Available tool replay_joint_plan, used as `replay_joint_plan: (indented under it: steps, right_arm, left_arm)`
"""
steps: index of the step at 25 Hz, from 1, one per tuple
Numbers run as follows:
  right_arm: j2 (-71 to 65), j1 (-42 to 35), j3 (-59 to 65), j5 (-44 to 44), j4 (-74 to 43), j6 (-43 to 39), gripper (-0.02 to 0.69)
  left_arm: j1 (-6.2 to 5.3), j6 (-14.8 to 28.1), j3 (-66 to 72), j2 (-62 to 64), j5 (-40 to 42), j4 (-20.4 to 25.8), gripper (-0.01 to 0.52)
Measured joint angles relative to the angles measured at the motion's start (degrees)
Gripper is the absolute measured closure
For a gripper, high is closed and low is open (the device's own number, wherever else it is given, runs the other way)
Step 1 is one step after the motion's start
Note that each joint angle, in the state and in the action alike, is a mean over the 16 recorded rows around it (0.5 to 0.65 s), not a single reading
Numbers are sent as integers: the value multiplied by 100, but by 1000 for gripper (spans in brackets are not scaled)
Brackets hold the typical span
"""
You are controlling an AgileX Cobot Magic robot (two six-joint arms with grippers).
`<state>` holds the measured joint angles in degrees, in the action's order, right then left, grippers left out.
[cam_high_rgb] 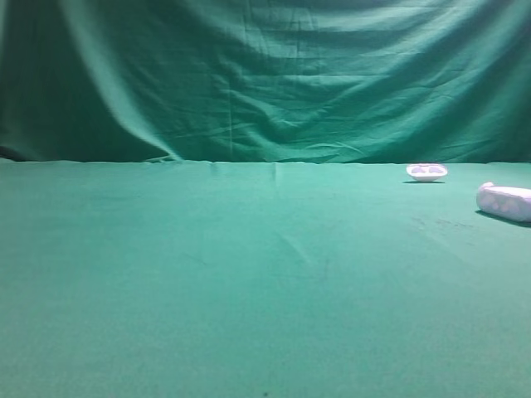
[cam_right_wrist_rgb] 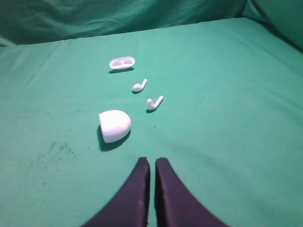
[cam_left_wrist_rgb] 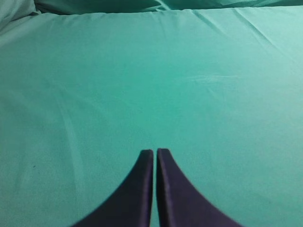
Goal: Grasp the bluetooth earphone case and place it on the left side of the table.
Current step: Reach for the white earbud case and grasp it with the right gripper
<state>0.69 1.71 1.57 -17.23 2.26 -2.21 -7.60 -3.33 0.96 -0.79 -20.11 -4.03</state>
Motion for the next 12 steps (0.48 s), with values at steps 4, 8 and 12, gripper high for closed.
replay_joint_plan:
  steps: [4,8,12]
  right_arm:
    - [0,0,0,460,322,-1,665]
    - [-19,0,-42,998,659,42,665]
    - [-312,0,-357,1290,939,245,665]
  left_arm:
    - [0,0,0,0,0,0,514]
    - [0,0,0,0,0,0,514]
    - [0,0,0,0,0,0,514]
